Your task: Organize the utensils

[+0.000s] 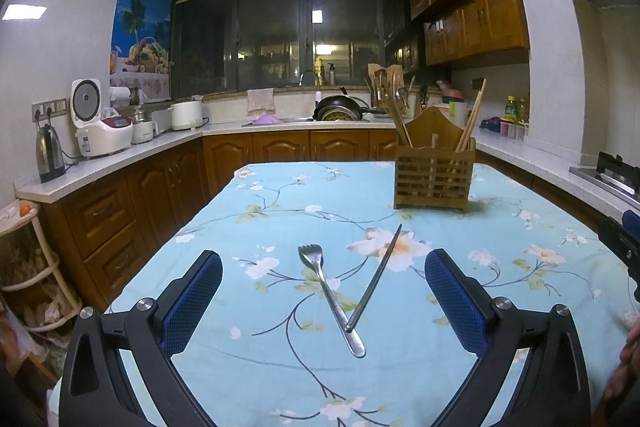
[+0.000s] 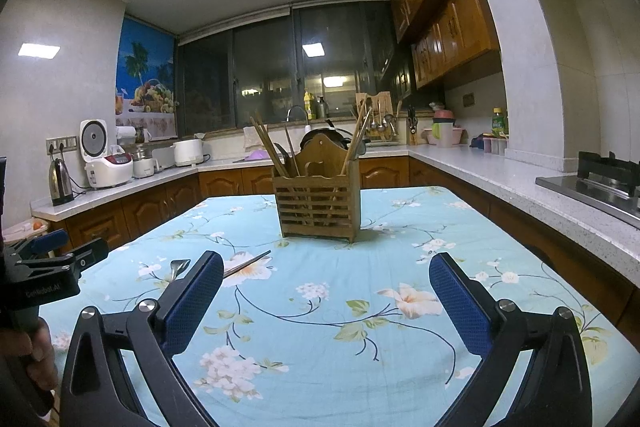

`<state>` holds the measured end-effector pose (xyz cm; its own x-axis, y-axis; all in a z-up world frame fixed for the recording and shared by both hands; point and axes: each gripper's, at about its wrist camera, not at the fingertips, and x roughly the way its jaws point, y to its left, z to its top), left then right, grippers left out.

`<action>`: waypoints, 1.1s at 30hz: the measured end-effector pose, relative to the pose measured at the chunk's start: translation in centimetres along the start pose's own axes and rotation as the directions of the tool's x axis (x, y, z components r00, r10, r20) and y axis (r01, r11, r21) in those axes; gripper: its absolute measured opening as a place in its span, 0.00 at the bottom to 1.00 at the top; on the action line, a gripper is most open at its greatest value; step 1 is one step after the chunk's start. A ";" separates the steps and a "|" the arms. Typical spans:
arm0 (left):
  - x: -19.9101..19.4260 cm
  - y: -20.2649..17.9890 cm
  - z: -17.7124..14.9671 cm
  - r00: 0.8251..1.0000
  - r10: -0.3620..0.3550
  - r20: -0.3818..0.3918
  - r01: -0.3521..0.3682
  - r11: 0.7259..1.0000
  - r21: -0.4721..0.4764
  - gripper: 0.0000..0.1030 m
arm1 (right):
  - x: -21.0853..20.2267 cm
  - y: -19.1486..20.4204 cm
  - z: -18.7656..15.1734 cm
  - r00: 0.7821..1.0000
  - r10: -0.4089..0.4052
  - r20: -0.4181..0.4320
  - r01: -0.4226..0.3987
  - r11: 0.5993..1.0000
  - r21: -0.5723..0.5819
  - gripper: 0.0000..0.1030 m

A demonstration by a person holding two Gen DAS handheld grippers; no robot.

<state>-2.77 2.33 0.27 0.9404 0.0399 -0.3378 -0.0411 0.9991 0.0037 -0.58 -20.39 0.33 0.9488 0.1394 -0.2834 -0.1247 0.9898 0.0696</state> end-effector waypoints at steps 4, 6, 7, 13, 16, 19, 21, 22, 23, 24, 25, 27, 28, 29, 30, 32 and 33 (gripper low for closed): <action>0.0 0.0 0.0 1.000 0.001 0.001 -0.001 1.000 0.000 0.99 | 0.0 0.0 0.0 1.000 0.000 0.002 0.000 1.000 0.000 1.00; 0.0 0.0 0.0 1.000 0.000 0.000 0.000 1.000 0.002 0.99 | 0.0 0.1 0.0 1.000 0.001 0.001 -0.001 1.000 0.000 1.00; 0.0 0.0 0.0 1.000 0.000 -0.001 0.000 1.000 0.003 0.99 | 0.0 0.2 0.0 1.000 0.001 0.000 -0.001 1.000 0.000 1.00; -0.2 0.0 0.1 1.000 -0.004 -0.003 0.004 1.000 0.004 0.99 | -0.1 0.3 0.2 1.000 0.004 0.005 -0.004 1.000 -0.002 1.00; -0.2 -0.1 0.1 1.000 -0.001 -0.003 0.001 1.000 0.004 0.99 | -0.1 0.5 0.4 1.000 0.006 0.007 -0.006 1.000 -0.003 1.00; -0.3 0.0 0.2 1.000 0.001 -0.001 -0.001 1.000 0.006 0.99 | -0.1 0.6 0.4 1.000 0.008 0.007 -0.007 1.000 -0.003 1.00; -0.3 0.1 0.2 1.000 -0.001 0.001 0.001 1.000 0.007 0.99 | -0.1 0.6 0.4 1.000 0.008 0.008 -0.008 1.000 -0.001 1.00; -0.3 0.1 0.2 1.000 -0.002 0.000 0.002 1.000 0.007 0.99 | -0.1 0.5 0.4 1.000 0.007 0.008 -0.007 1.000 -0.002 1.00; -0.3 0.1 0.2 1.000 -0.001 0.000 0.001 1.000 0.006 0.99 | -0.2 0.6 0.4 1.000 0.008 0.010 -0.008 1.000 -0.001 1.00; -0.3 0.1 0.2 1.000 -0.002 0.000 0.002 1.000 0.006 0.99 | -0.1 0.5 0.4 1.000 0.009 0.011 -0.009 1.000 -0.002 1.00; -0.3 0.1 0.2 1.000 -0.003 0.000 0.003 1.000 0.007 0.99 | -0.1 0.6 0.4 1.000 0.010 0.011 -0.010 1.000 -0.002 1.00; -0.4 0.1 0.2 1.000 -0.003 0.000 0.003 1.000 0.008 0.99 | -0.1 0.6 0.4 1.000 0.010 0.010 -0.010 1.000 -0.001 1.00; -0.4 0.1 0.2 1.000 -0.005 0.000 0.005 1.000 0.009 0.99 | -0.2 0.6 0.4 1.000 0.010 0.010 -0.010 1.000 -0.001 1.00; -0.3 0.2 0.2 1.000 -0.006 0.001 0.006 1.000 0.009 0.99 | -0.1 0.8 0.4 1.000 0.010 0.009 -0.010 1.000 -0.001 1.00; -0.3 0.2 0.2 1.000 -0.008 0.002 0.008 1.000 0.010 0.99 | -0.2 0.8 0.4 1.000 0.010 0.009 -0.010 1.000 -0.001 1.00; -0.3 0.3 0.2 1.000 -0.011 0.002 0.011 1.000 0.012 0.99 | -0.2 0.7 0.4 1.000 0.010 0.010 -0.010 1.000 0.000 1.00; -0.3 0.3 0.2 1.000 -0.012 0.001 0.012 1.000 0.012 0.99 | -0.2 0.8 0.5 1.000 0.010 0.011 -0.010 1.000 0.000 1.00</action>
<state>-2.98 2.59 0.55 0.9411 0.0280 -0.3370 -0.0256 0.9996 0.0114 -0.73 -19.64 0.88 0.9506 0.1491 -0.2724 -0.1343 0.9883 0.0724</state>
